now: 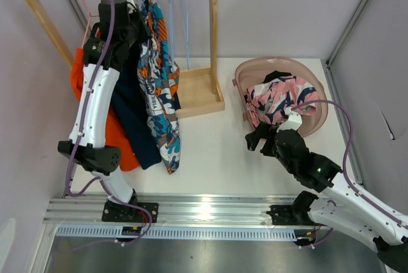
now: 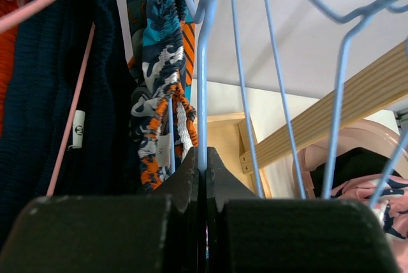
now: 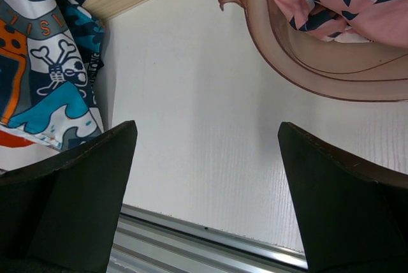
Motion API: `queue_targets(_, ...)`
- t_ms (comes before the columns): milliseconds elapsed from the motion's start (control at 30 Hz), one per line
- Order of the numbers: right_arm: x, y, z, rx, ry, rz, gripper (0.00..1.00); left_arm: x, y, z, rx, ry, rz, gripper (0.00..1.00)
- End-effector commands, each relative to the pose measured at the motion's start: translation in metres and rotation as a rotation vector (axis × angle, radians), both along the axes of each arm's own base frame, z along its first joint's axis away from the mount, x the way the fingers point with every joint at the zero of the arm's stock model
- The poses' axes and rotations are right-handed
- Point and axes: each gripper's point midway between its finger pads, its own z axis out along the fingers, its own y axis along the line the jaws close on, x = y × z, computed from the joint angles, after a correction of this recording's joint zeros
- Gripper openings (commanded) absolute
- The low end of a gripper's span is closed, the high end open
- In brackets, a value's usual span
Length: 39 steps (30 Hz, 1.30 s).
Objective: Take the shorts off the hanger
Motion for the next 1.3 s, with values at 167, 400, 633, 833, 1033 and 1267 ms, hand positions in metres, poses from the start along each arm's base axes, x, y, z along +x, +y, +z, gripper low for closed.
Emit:
queue_targets(167,0.004,0.049,0.088,0.112,-0.195,0.194,0.99,-0.057,0.001,0.119,-0.087,-0.267,-0.068,0.0)
queue_targets(400,-0.028,0.147,0.216,0.101,-0.429,0.476,0.99,-0.085,-0.007,0.109,-0.16,-0.23,-0.11,0.0)
queue_targets(633,-0.082,0.264,0.264,0.061,-0.521,0.62,0.99,-0.121,-0.008,0.111,-0.193,-0.249,-0.149,0.0)
queue_targets(833,-0.084,0.329,0.256,0.059,-0.531,0.639,0.99,-0.145,-0.008,0.118,-0.207,-0.261,-0.179,0.0)
queue_targets(1033,-0.055,0.361,0.218,0.006,-0.517,0.57,0.99,-0.175,-0.011,0.125,-0.233,-0.269,-0.222,0.0)
queue_targets(1267,-0.057,0.357,0.178,-0.012,-0.466,0.533,0.0,-0.198,-0.005,0.121,-0.228,-0.28,-0.225,0.0)
